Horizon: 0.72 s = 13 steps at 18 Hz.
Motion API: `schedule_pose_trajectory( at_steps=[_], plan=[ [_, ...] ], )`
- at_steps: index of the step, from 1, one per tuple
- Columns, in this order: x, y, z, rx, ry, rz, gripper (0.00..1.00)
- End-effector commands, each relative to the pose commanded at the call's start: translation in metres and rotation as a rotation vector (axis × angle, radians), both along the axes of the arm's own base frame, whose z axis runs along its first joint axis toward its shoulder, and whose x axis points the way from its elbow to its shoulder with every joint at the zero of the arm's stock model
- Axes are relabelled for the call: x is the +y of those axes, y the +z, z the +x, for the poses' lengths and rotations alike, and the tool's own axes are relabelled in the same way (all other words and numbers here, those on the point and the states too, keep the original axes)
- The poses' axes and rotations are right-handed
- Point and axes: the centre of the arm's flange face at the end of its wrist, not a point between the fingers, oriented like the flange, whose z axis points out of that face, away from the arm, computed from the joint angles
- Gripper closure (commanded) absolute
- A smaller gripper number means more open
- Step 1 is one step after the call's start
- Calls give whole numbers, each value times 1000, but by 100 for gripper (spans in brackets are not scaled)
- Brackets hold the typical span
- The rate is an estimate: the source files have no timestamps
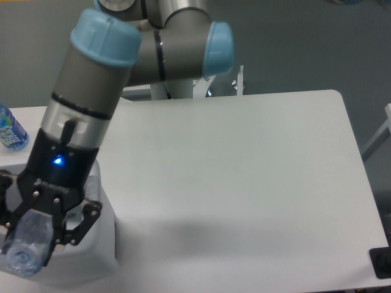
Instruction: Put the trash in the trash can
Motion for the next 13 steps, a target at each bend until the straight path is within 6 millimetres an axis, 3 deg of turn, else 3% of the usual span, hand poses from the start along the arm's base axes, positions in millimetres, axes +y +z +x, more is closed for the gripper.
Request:
schedule_pose_trajectory(
  at_steps=[2,8,13],
  plan=[
    [0,-4,1,13,-12,-5,0],
    [-11,10,-4,25,3,10,0],
    [-45,24,-72,117,189,-23,0]
  ],
)
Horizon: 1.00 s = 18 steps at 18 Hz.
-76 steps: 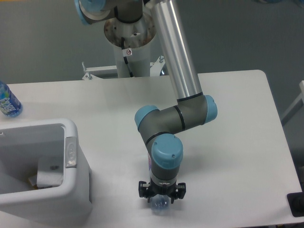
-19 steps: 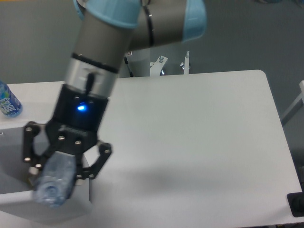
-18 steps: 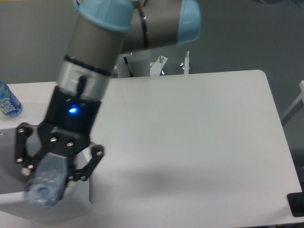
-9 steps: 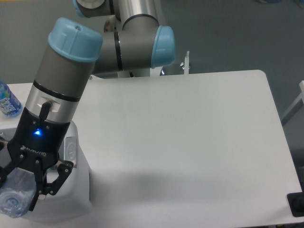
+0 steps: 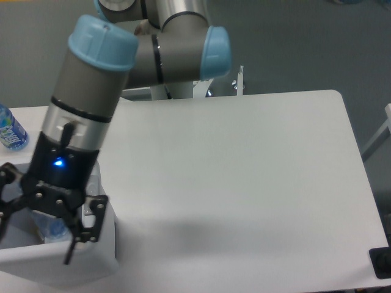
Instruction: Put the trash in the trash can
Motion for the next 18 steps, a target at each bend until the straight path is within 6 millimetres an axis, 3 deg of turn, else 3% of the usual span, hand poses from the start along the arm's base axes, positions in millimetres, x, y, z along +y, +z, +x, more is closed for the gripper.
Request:
schedule_pose_trajectory(
  at_steps=[4,7,13,18],
  plan=[
    [-39,12,-56,121,97,-56,0],
    [-75,16,-85,276,98,-177,0],
    [-121,6,-114,406,-25,-455,0],
    [-156,0,-125,521,-150,-697,0]
  ],
)
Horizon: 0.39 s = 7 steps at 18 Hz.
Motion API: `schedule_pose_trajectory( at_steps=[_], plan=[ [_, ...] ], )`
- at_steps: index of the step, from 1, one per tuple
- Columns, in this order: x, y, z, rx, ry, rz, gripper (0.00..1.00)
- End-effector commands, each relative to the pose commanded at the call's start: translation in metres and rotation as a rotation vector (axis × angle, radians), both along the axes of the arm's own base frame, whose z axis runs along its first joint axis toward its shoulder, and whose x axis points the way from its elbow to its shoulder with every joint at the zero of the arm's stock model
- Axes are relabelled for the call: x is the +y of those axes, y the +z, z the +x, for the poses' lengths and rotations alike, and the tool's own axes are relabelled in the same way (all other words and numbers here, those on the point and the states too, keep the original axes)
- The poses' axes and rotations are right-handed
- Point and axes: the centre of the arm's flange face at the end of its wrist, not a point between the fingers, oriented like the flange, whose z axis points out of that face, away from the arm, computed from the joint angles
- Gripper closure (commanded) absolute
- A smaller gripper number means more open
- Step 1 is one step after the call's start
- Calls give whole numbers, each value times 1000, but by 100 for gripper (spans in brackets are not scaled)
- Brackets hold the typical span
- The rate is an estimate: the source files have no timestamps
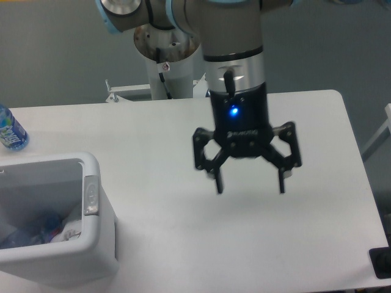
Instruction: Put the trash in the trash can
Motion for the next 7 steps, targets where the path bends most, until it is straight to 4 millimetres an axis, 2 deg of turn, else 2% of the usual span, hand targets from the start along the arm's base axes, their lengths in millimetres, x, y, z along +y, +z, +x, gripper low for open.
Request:
schedule_pose_trajectory(
  at_steps=[2,4,7],
  plan=[
    [-9,1,-5,0,-40,-43,0],
    [-21,15,-2,13,-40,-41,0],
    [-27,19,-7,13,-28,-29,0]
  ],
)
